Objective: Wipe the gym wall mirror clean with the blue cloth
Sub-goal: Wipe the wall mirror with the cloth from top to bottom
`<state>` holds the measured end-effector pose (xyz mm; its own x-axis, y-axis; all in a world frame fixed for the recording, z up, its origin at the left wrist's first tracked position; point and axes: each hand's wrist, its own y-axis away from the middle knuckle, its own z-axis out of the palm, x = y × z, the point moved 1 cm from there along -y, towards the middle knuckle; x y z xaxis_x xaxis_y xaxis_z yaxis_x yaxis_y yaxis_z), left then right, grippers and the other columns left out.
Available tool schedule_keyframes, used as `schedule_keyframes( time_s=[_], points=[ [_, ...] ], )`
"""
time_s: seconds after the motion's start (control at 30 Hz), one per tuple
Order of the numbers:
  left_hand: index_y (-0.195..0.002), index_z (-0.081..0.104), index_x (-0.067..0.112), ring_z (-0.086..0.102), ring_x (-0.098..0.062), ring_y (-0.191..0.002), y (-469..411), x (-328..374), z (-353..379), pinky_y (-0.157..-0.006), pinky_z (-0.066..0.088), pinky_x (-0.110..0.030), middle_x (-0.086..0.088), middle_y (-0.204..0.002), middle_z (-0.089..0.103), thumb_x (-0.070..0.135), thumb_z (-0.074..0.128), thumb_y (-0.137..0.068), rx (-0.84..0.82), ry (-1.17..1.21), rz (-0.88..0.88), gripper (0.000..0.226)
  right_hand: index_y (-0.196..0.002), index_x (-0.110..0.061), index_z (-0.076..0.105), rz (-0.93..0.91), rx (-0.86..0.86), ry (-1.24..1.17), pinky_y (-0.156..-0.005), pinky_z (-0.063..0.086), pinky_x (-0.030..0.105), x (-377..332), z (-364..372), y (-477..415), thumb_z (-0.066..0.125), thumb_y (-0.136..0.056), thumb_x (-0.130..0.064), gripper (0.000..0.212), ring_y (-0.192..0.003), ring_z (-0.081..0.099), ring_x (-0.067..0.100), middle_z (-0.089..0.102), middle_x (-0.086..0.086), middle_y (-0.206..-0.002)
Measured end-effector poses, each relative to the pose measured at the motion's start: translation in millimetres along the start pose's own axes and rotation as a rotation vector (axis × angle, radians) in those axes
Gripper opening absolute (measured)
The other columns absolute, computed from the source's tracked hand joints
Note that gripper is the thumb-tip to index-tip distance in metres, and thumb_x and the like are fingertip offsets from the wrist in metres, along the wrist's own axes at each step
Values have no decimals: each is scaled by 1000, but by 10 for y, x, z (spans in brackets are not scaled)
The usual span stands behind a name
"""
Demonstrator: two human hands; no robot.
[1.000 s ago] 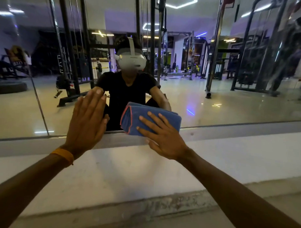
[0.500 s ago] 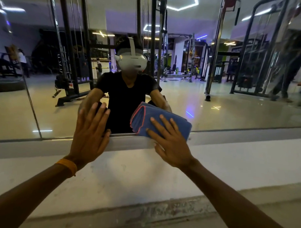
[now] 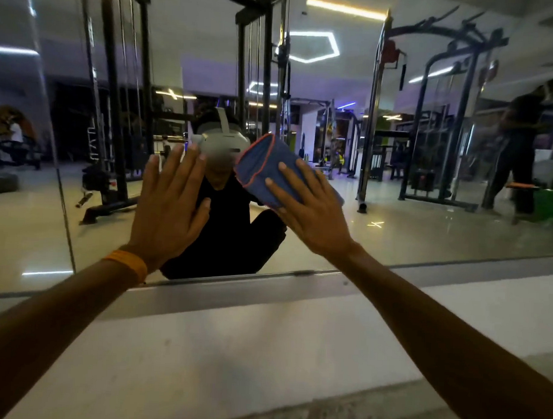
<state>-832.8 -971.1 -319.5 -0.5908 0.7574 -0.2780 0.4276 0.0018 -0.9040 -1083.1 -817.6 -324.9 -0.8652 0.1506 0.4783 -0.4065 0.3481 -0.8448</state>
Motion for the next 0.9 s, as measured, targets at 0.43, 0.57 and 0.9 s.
schedule_keyframes(
  time_s=[0.43, 0.57, 0.9],
  points=[
    [-164, 18, 3, 4, -34, -161, -571, -386, -227, -128, 6, -60, -17, -173, 10, 46, 31, -104, 29, -10, 74, 74, -157, -19, 42, 11, -46, 54, -126, 17, 57, 272, -263, -634, 28, -111, -48, 56, -155, 20, 40, 32, 15, -166],
    [-165, 14, 7, 1, -31, -161, -877, -429, -237, -129, -10, -48, -14, -173, 6, 51, 27, -103, 25, 8, 57, 77, -158, -19, 38, 429, 117, 58, -125, 20, 58, 744, -450, -992, 33, -111, -39, 51, -154, 23, 42, 32, 18, -165],
    [-161, 24, 2, 6, -34, -159, -1029, -400, -250, -128, -13, -44, -18, -171, 17, 53, 25, -101, 49, -14, 66, 79, -157, -24, 29, -3, 11, 132, -130, -2, 44, 538, -391, -1176, 43, -108, -44, 56, -153, 21, 39, 30, 17, -165]
  ],
)
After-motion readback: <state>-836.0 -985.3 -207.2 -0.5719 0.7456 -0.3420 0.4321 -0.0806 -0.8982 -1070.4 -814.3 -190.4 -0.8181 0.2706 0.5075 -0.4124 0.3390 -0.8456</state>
